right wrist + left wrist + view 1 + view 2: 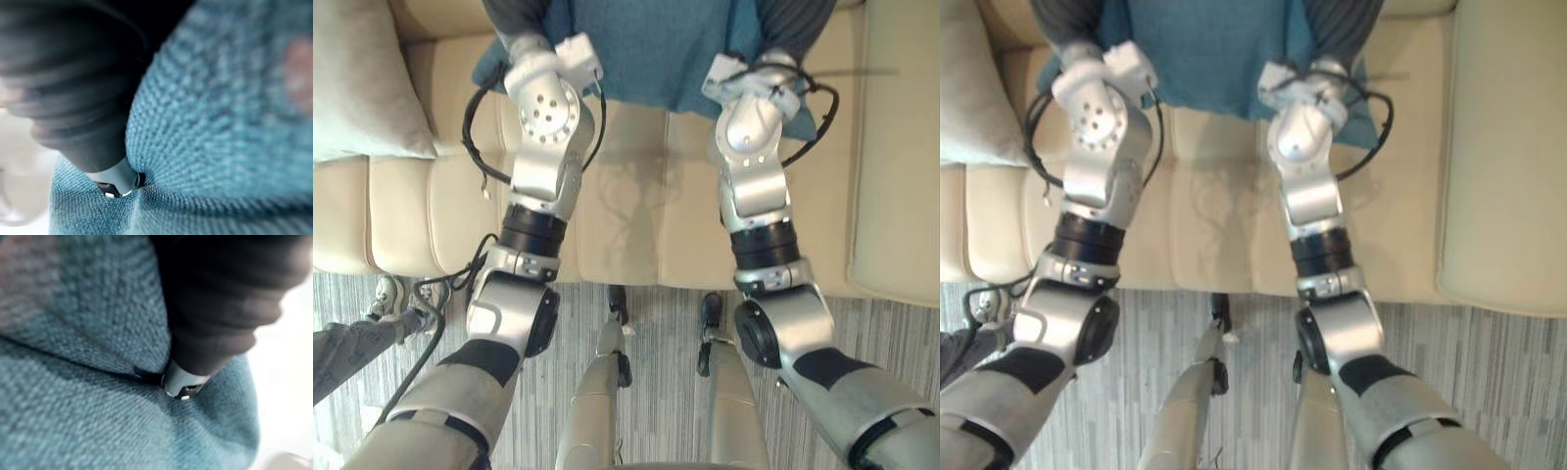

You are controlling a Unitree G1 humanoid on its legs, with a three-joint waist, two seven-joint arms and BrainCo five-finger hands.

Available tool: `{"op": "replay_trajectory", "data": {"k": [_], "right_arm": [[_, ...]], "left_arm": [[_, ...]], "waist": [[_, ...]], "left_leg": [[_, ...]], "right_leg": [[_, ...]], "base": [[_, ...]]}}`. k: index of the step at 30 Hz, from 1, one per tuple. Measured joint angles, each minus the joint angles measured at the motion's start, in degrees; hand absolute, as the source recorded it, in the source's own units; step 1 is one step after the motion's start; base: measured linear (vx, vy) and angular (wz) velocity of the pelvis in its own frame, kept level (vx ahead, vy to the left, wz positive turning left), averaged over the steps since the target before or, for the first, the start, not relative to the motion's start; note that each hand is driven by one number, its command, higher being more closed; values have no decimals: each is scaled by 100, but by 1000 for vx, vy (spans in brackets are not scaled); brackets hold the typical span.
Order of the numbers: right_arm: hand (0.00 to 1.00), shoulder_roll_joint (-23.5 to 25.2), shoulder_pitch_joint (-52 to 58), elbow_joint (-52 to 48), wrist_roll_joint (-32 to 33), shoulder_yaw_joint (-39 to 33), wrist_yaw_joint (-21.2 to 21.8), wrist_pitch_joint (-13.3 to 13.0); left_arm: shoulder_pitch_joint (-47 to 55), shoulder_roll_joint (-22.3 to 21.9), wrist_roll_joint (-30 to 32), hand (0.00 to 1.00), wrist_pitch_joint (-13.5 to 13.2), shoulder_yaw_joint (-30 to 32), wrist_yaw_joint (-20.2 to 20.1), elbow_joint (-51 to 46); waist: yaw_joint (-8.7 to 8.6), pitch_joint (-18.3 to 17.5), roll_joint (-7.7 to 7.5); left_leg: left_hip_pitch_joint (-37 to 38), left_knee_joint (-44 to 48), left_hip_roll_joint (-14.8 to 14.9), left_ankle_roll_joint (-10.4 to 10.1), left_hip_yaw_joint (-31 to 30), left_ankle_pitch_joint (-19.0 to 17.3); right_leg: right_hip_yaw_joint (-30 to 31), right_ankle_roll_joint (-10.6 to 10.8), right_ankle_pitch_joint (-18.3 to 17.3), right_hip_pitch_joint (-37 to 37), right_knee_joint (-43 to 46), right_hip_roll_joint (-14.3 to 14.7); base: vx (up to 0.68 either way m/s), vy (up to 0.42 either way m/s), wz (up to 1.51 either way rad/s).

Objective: Pick up cushions and gather them together orderly.

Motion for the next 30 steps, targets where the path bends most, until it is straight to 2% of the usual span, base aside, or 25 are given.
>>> {"op": "replay_trajectory", "data": {"k": [2, 5, 7, 10, 13, 18, 21, 23, 25, 26, 27, 29, 30], "right_arm": [[0, -94, -326, 329, 13, 0, 17, 30], [0, -434, -889, 820, 297, 10, 424, 170], [0, -639, -937, 945, 597, 25, 744, 184], [0, -633, -782, 953, 961, 46, 1055, 203], [0, -623, -484, 843, 961, 62, 1141, 183], [0, -611, -12, 486, 950, 67, 1204, 160], [0, -633, 248, 263, 1084, 68, 1364, 161], [0, -654, 562, -38, 1200, 64, 1447, 158], [0, -786, 1040, -564, 1421, 60, 1533, 145], [0, -817, 1133, -684, 1431, 63, 1558, 140], [0, -957, 1452, -1083, 1499, 85, 1648, 69], [0, -1177, 1971, -1659, 1588, 99, 1772, -71], [0, -1308, 2364, -1980, 1617, 132, 1866, -108]], "left_arm": [[-176, -25, -16, 0, 70, 214, 2, 166], [-484, -35, -218, 0, 133, 662, -60, 469], [-457, -96, -307, 0, 167, 902, -171, 590], [-240, -206, -506, 0, 180, 1254, -327, 635], [104, -207, -614, 0, 171, 1404, -473, 638], [718, -81, -733, 0, 142, 1548, -578, 636], [987, 170, -984, 0, 29, 1544, -676, 619], [1239, 388, -1115, 0, -27, 1497, -796, 480], [1753, 609, -1201, 0, -173, 1320, -957, 77], [1880, 648, -1234, 0, -216, 1293, -994, -52], [2282, 809, -1379, 0, -386, 1254, -1089, -418], [2831, 957, -1437, 0, -566, 1267, -1200, -777], [3282, 1004, -1514, 0, -627, 1322, -1279, -990]], "waist": [[8, 27, 6], [22, 301, 28], [8, 581, 29], [-50, 700, 25], [-89, 846, 13], [-111, 851, 5], [-116, 913, -94], [-184, 937, -134], [-211, 952, -159], [-206, 952, -159], [-224, 959, -180], [-231, 959, -183], [-230, 956, -189]], "left_leg": [[-243, 0, 34, 35, -51, 89], [-458, 0, 117, 80, -54, 128], [-470, 1, 107, 132, -50, 173], [-664, 1, 94, 133, -51, 174], [-636, 1, 59, 133, -53, 174], [-462, 0, -16, 131, -55, 172], [-241, 0, -25, 128, -31, 169], [-24, 0, -29, 123, -37, 163], [415, 0, -31, -53, -40, -84], [509, 0, -25, -45, -37, -219], [786, 3, -35, 185, -28, -570], [1093, 3, -53, 164, -25, -639], [1321, 4, -62, 232, -3, -690]], "right_leg": [[-48, -51, 29, -227, -4, 45], [-113, -91, 43, -437, 19, 116], [-115, -99, 38, -443, 32, 110], [-133, -110, 31, -633, 73, 100], [-120, -165, -39, -646, 215, 72], [-105, -210, -289, -630, 614, -21], [-34, -213, -307, -512, 750, -31], [-42, -210, -308, -299, 765, -43], [-33, -167, -358, 81, 786, -64], [-26, -157, -372, 145, 797, -60], [50, -97, -451, 351, 855, -42], [89, -54, -479, 689, 755, -65], [101, -33, -489, 943, 677, -69]], "base": [[27, -89, 1], [33, -100, -3], [22, -112, 6], [24, -92, 7], [-6, -93, 12], [-41, -109, 16], [-56, -109, -7], [-31, -82, -4], [-5, -64, -11], [17, -39, -23], [23, -34, -16], [33, -25, -11], [59, -22, -12]]}}
